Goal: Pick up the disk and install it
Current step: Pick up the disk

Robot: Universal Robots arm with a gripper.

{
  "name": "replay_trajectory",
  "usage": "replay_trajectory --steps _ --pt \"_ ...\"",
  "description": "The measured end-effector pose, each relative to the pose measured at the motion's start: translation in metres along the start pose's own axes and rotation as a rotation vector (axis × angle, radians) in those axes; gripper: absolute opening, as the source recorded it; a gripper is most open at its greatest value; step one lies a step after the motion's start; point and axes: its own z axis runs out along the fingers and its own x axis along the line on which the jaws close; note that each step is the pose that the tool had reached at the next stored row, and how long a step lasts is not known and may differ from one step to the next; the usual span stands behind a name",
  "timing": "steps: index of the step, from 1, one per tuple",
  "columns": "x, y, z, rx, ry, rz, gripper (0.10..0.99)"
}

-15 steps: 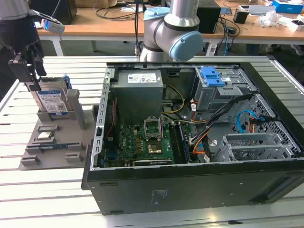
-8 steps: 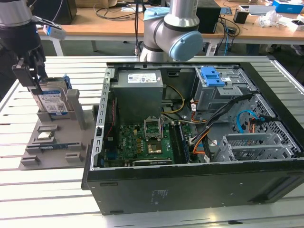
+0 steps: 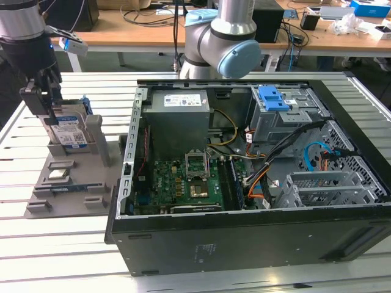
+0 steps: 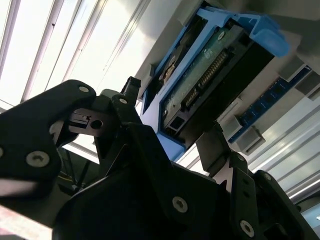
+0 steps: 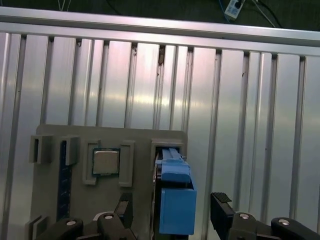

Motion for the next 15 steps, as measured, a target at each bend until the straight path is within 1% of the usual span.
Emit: replay_trajectory --steps 9,15 --pt "-0.0001 -0.0011 0.0072 0.0 -0.0002 0.003 0.722" --pt "0.0 -0.0012 0.0077 0.0 -0.0001 0.003 0.722"
